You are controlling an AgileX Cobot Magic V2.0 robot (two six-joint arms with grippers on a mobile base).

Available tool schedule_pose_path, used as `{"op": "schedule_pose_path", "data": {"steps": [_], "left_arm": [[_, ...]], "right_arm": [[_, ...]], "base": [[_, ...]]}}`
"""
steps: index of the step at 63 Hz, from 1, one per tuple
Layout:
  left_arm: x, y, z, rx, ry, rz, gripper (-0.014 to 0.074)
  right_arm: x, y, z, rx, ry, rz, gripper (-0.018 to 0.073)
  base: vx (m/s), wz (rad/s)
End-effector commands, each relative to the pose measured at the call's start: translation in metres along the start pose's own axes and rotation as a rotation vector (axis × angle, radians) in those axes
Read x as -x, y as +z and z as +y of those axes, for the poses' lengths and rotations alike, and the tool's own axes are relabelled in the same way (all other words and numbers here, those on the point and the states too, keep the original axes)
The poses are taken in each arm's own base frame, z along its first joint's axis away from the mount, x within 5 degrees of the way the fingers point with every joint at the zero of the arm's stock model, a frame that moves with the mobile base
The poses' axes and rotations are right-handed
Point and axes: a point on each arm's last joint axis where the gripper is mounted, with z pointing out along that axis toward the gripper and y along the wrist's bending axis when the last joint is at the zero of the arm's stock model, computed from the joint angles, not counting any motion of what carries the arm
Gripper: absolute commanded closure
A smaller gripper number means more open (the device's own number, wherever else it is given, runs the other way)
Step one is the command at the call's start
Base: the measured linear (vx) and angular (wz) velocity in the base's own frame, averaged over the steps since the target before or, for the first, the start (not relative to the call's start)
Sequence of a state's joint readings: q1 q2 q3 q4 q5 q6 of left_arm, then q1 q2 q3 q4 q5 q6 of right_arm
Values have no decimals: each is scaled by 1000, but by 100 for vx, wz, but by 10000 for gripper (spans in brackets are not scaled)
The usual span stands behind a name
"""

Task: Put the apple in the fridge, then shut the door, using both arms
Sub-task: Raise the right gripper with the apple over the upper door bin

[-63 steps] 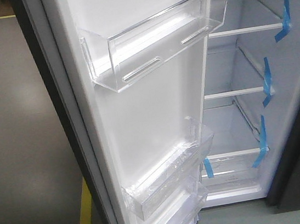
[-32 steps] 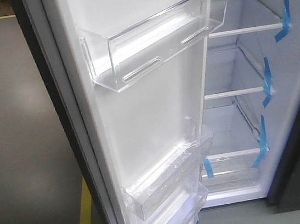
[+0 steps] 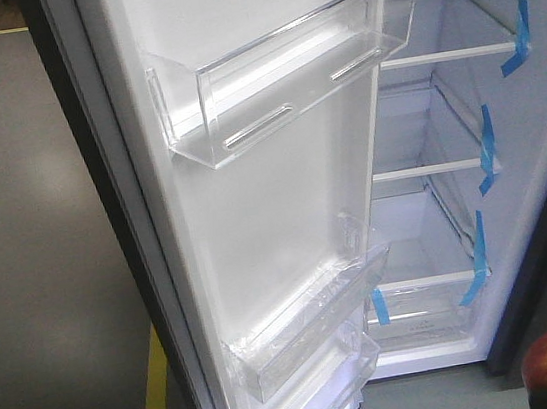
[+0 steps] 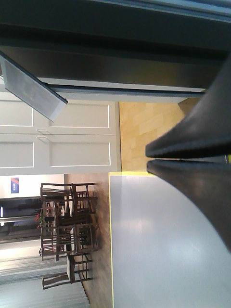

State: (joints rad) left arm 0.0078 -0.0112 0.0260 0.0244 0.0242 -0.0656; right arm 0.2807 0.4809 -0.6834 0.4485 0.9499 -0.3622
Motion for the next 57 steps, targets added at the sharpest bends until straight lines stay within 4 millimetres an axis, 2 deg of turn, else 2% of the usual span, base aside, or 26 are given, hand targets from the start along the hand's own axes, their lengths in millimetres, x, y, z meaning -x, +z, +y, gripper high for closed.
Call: {"op": "schedule_pose_path", "data": {"steps": [1, 12, 38, 48, 57], "left_arm": [[0, -1, -1, -12, -14, -65, 603], [0, -1, -1, -12, -14, -65, 603], [0, -1, -1, -12, -14, -65, 603], [0, -1, -1, -12, -14, -65, 603], [0, -1, -1, -12, -14, -65, 603]], "right_arm": [[24, 9, -11, -67, 11, -67, 162], [60, 28, -23, -84, -4, -35, 162], [186, 48, -45, -122, -71, -143, 162], [227, 55, -51, -133, -95, -205, 162], [255, 64, -57, -138, -109, -248, 162]], "base": [[0, 0], [0, 0], [0, 0], [0, 0], [0, 0]]}}
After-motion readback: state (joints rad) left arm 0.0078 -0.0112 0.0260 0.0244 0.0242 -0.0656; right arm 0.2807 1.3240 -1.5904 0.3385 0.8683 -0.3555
